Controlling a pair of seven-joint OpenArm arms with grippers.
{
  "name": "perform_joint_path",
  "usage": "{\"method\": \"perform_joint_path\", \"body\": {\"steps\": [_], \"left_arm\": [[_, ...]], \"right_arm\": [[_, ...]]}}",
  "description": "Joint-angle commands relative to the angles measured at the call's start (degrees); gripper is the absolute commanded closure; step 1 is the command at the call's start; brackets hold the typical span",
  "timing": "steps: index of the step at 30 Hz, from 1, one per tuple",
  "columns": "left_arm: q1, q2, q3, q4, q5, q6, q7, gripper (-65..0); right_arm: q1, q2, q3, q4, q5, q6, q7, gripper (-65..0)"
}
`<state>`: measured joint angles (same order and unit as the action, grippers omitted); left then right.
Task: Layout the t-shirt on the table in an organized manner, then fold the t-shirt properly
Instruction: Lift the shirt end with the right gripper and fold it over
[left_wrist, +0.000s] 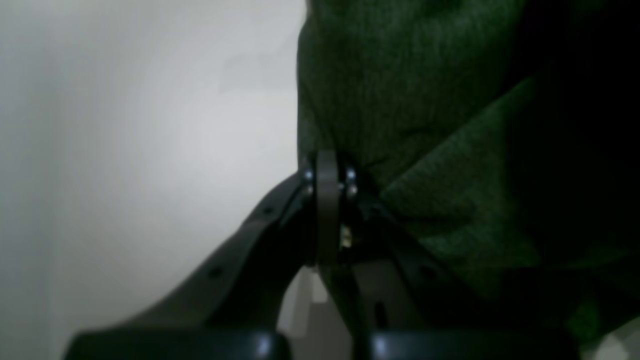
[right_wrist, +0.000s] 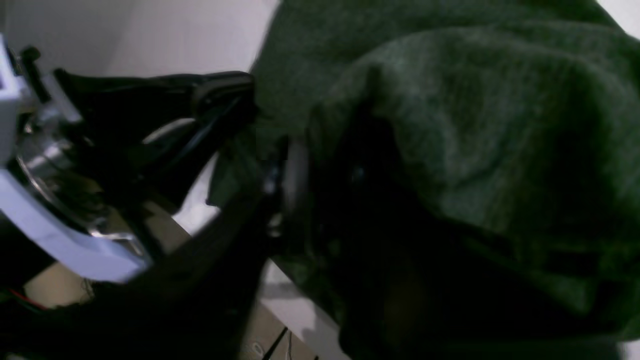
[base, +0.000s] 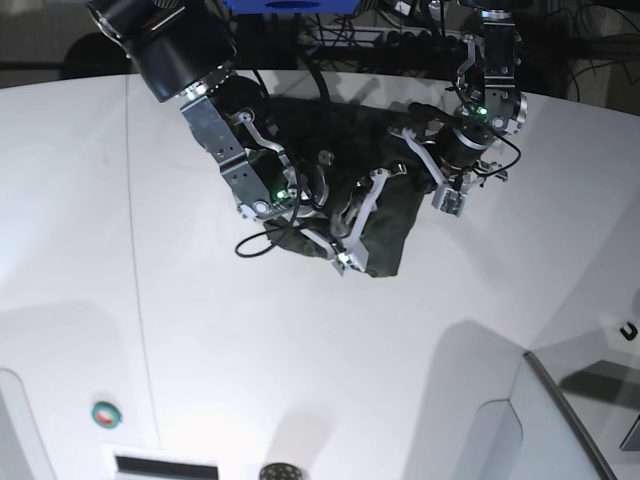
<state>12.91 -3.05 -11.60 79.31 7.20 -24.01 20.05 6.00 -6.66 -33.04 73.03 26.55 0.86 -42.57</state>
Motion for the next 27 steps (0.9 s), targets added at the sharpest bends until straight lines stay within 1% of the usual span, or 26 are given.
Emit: {"method": "perform_joint_path", "body": {"steps": [1,3,4,6,8,10,12,16,19,21,22,23,24,25,27], "left_arm": [[0.24,-0.16,-0.14,1.18,-0.39,-0.3,-0.32,0.0],[0.41,-0.25,-0.14,1.62,-0.39,-0.3,-0.14,0.0],[0.41,-0.25,-0.23,1.79,-0.39,-0.3,0.83,0.0],[0.41,-0.6,-0.4,2.93,-0.39,-0.3,2.94,0.0],[0.68,-1.04,-1.72,5.66,-0.39,-0.3,4.52,0.0],[2.08,-1.13,-4.27,9.53,-0.39,-0.3,6.28,0.0],[3.31,-1.57,-7.53,13.66,0.23,-0.39,8.12,0.0],[6.39,-4.99,-13.42,18.76,0.23,-0.39,12.43,0.0],[10.35,-8.16,-16.93,19.55,0.23,-0.47,12.96,0.0],[13.77,-9.92,-19.39,19.2,-0.3,-0.47,12.69,0.0],[15.36,-10.45,-20.54,19.2,-0.39,-0.47,12.61,0.0],[16.94,-10.62,-21.77,19.2,-0.39,-0.47,12.17,0.0],[18.52,-10.62,-23.17,19.11,-0.39,-0.47,10.58,0.0],[19.93,-10.45,-24.67,18.76,-0.39,-0.47,8.3,0.0],[22.3,-10.27,-26.95,16.82,-0.39,-0.47,3.02,0.0]], "right_arm": [[1.25,-0.86,-1.47,1.12,0.75,0.24,0.94,-16.5],[2.4,-0.86,-4.9,1.03,0.58,-0.03,0.94,-21.3],[2.75,-0.86,-6.57,1.03,0.58,-0.03,0.94,-22.4],[3.27,-0.86,-8.41,1.03,0.49,-0.03,1.12,-22.5],[3.89,-0.86,-8.85,1.03,0.49,-0.03,2.26,-22.7],[4.07,-0.86,-8.94,0.77,0.49,-0.03,3.23,-22.8],[5.21,-0.86,-8.94,0.77,0.49,-0.03,2.96,-22.8],[7.85,-0.86,-13.51,0.77,0.66,-0.03,2.87,-23.0],[9.34,-0.95,-18.0,1.82,0.75,-0.12,2.79,-23.0],[9.43,-0.51,-17.91,6.04,0.49,-0.56,0.76,-22.5],[9.25,0.63,-16.5,9.12,0.4,-1.52,-0.73,-22.5],[8.81,2.83,-14.92,13.34,0.4,-3.37,-2.58,-22.4],[7.85,4.94,-13.16,17.47,0.4,-6.01,-4.25,-22.4],[6.88,6.61,-11.31,21.43,0.58,-8.56,-5.65,-22.4],[3.71,9.78,-6.92,27.84,0.75,-12.16,-7.15,-22.1]]}}
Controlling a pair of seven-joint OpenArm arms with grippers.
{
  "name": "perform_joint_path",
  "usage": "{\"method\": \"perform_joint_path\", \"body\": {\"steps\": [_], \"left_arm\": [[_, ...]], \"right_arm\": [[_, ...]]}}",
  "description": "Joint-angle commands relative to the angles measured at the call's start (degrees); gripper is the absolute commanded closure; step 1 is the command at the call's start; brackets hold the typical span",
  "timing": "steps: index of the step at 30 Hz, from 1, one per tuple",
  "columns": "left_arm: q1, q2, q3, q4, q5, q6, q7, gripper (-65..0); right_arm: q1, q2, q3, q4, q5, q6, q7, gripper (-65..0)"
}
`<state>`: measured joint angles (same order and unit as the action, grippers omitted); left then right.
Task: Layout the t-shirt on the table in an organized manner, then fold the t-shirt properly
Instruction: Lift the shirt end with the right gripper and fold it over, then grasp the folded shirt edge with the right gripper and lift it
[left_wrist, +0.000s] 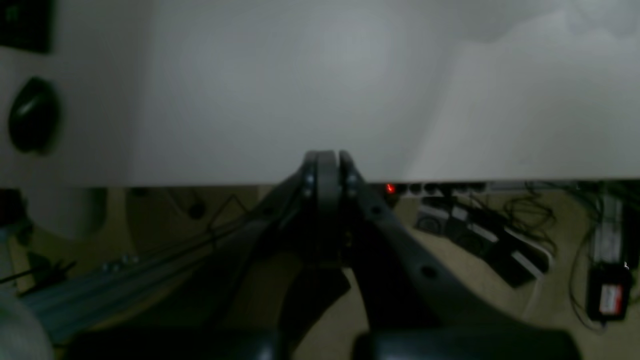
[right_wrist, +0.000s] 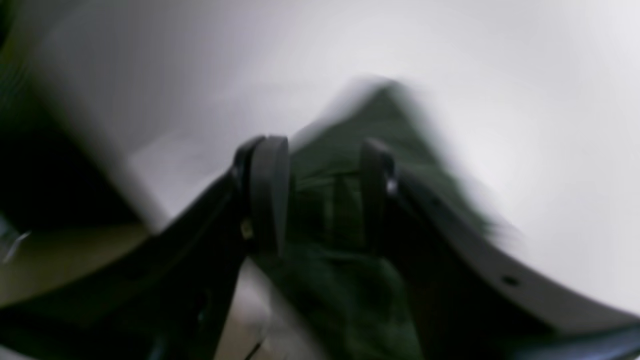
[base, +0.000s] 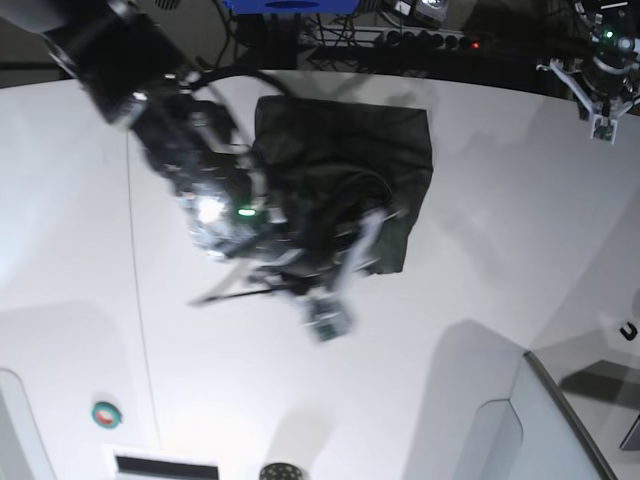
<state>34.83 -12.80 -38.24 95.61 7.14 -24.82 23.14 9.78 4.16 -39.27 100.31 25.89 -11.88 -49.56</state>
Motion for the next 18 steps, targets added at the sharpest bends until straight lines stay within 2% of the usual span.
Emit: {"method": "perform_joint_path", "body": {"steps": [1,3,5,8,10,14,18], "left_arm": [[1.26,-0.43,-1.1,-0.71,-0.32,0.34,-2.52,0.0],[2.05,-0.35,-1.89,-2.91,-0.32,0.34,-5.77,0.0],[2.31,-0.26,-2.07,-4.49,-0.32,0.34,-6.92,0.0],[2.23,-0.26,-1.72,-5.72,-0.32,0.34,-7.09,0.0],[1.96,0.62,-1.63,-5.81,-0.32,0.34,-7.09,0.0],[1.17,1.85,-1.63,-5.28,-0.32,0.34,-7.09,0.0],[1.17,2.03,-1.63,-5.55,-0.32,0.34,-7.09,0.0]], "right_arm": [[-2.18,0.19,1.95,2.85,1.41,-0.56,-0.07,-21.5],[-5.69,2.03,7.05,3.82,1.41,-0.47,0.9,-13.4],[-8.07,3.18,11.44,1.71,1.41,1.29,2.84,-0.2],[-10.26,3.79,14.17,-3.04,1.32,4.8,4.33,-1.8],[-11.06,3.88,14.08,-5.76,1.14,6.56,5.91,-0.5],[-12.02,4.67,13.64,-9.1,1.06,7.44,8.99,0.0],[-13.34,4.76,13.55,-9.1,1.06,7.53,9.08,0.0]]}}
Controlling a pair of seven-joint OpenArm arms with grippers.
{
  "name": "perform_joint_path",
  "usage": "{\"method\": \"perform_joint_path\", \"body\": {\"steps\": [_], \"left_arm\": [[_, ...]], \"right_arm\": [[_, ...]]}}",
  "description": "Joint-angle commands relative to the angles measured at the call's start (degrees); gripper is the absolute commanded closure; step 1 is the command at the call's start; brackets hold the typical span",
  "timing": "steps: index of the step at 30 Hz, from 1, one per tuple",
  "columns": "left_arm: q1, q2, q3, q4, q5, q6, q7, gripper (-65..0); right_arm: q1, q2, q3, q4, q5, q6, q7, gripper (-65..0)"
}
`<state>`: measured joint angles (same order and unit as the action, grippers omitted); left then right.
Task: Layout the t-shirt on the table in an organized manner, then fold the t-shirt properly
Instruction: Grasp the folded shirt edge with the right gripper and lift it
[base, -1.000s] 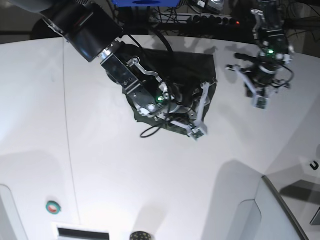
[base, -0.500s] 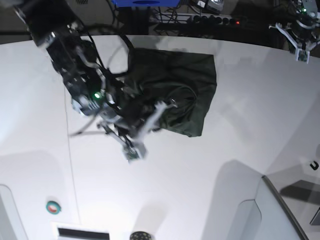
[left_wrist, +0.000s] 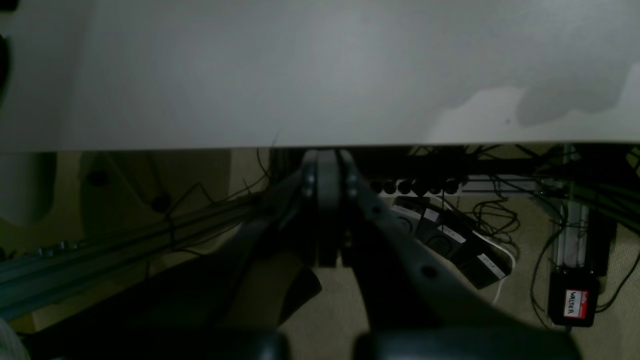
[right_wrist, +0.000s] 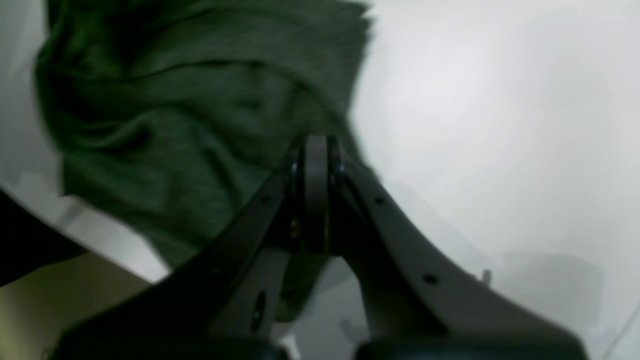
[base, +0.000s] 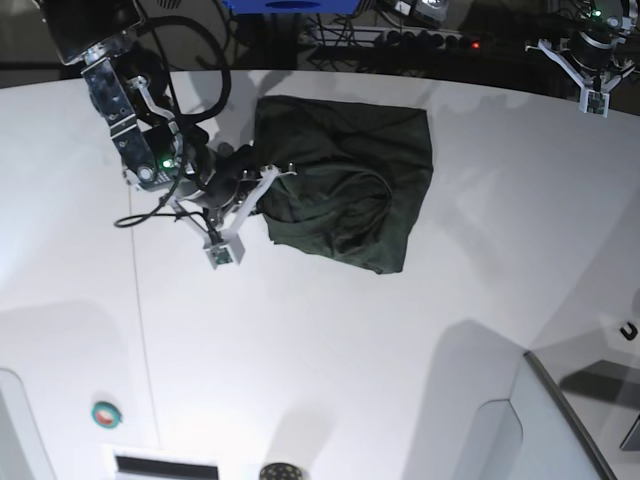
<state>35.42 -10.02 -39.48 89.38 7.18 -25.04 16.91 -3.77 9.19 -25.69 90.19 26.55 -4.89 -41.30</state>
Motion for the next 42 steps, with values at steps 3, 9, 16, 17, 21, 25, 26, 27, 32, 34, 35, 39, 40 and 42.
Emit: {"method": "perform_joint_path", "body": {"steps": [3,9,16,17,21,25,26,27,32,34,35,39,40,42], "left_arm": [[0.58,-0.75,-0.38,0.59,-0.37,0.55,-0.86,0.0],[0.58,-0.75,-0.38,0.59,-0.37,0.55,-0.86,0.0],[0.76,-0.75,-0.38,0.51,-0.37,0.55,-0.86,0.0],[0.76,-0.75,-0.38,0.51,-0.37,0.55,-0.86,0.0],[0.67,-0.75,-0.38,0.42,-0.37,0.55,-0.86,0.0],[0.58,-0.75,-0.38,0.42,-0.37,0.55,-0.86,0.0],[0.49,-0.75,-0.38,0.42,-0.37,0.55,-0.86,0.0],[0.49,-0.75,-0.38,0.42,-0.37,0.55,-0.86,0.0],[0.49,-0.75,-0.38,0.42,-0.37,0.55,-0.86,0.0],[0.49,-0.75,-0.38,-0.64,-0.37,0.55,-0.86,0.0],[0.49,-0.75,-0.56,-1.34,-0.37,0.55,-0.95,0.0],[0.49,-0.75,-0.74,-2.92,-0.37,0.55,-0.95,0.0],[0.58,-0.75,-0.74,-3.01,-0.37,0.55,-0.95,0.0],[0.58,-0.75,-0.74,-3.27,-0.37,0.55,-1.04,0.0]], "right_arm": [[0.03,-0.36,-3.54,1.02,0.49,0.53,0.82,0.0],[0.3,-1.94,-11.71,1.37,0.75,0.09,0.9,0.0],[1.62,-4.93,-16.81,1.19,0.4,0.01,0.73,0.0],[2.06,-4.93,-17.25,1.1,0.4,0.01,0.73,0.0],[2.94,-5.02,-18.04,1.02,0.4,0.01,0.2,0.0],[4.78,-5.02,-19.8,1.28,0.49,1.85,-5.95,0.0],[5.57,-4.93,-21.3,1.46,0.49,2.38,-6.57,0.0],[6.1,-4.75,-22.26,1.98,0.58,2.64,-6.48,0.0],[6.01,-4.58,-22.35,7.52,0.49,0.62,-6.39,0.0],[5.84,-4.93,-20.07,8.75,0.58,-4.92,-6.83,-1.2],[5.75,-4.93,-19.71,9.02,0.75,-7.03,-6.83,-3.9],[5.75,-5.02,-19.89,8.49,0.75,-8.79,-6.39,-27.0],[5.75,-5.02,-19.89,8.14,0.75,-8.79,-6.39,-30.8],[6.28,-5.54,-19.71,6.82,0.75,-8.79,-6.31,-32.6]]}}
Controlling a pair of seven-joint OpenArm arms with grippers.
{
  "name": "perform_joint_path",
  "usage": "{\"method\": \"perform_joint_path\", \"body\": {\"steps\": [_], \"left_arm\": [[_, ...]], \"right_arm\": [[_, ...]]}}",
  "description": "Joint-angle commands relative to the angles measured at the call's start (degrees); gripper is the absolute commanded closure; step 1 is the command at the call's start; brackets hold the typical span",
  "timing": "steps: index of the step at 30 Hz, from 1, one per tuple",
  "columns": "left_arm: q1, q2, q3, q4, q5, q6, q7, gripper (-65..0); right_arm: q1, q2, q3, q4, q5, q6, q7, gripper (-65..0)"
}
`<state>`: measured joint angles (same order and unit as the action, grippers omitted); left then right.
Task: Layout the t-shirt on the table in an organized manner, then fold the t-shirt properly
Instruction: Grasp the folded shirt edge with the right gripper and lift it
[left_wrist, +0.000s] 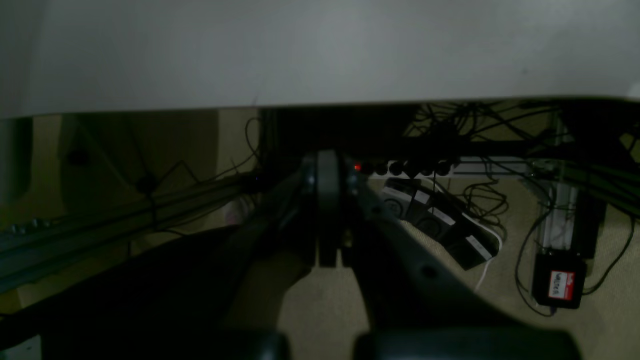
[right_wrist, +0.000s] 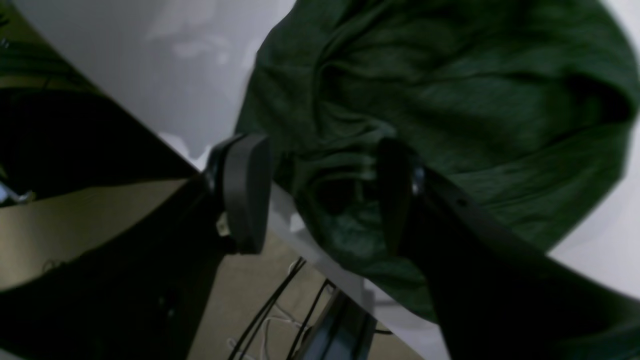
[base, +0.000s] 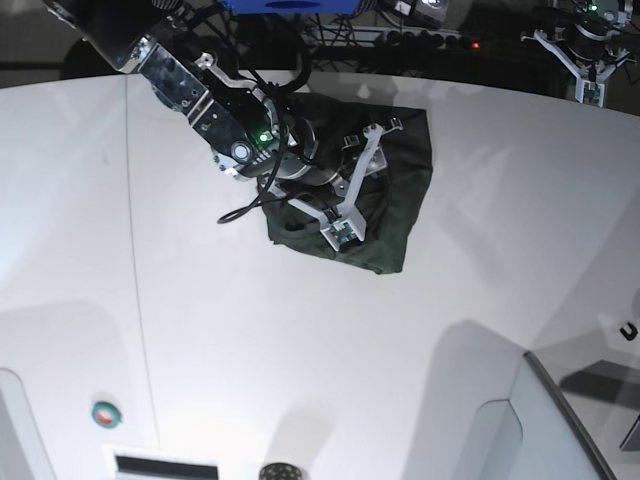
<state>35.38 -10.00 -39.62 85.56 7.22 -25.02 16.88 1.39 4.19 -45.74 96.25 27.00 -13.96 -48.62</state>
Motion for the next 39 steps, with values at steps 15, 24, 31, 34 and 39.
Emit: {"method": "perform_joint_path", "body": {"steps": [15,24,31,34,39], "left_arm": [[0.54,-0.77,-0.69,0.64,-0.41,0.53,-1.02,0.0],[0.54,-0.77,-0.69,0.64,-0.41,0.53,-1.02,0.0],[0.54,-0.77,-0.52,0.64,-0.41,0.53,-1.02,0.0],[0.54,-0.77,-0.6,0.64,-0.41,0.53,-1.02,0.0],[0.62,-0.68,-0.69,0.64,-0.41,0.53,-1.02,0.0]], "right_arm": [[2.35,-2.47,0.07,-6.27,0.29,3.45,3.04,-4.7],[3.67,-3.35,-4.77,-6.36,0.29,5.21,3.3,-3.5],[7.27,-6.6,-11.28,-12.25,0.29,8.11,3.3,-3.3],[8.15,-9.15,-11.36,-16.03,0.03,13.12,3.39,-3.3],[9.91,-11.0,-12.77,-16.91,0.03,13.03,3.39,-4.1]]}}
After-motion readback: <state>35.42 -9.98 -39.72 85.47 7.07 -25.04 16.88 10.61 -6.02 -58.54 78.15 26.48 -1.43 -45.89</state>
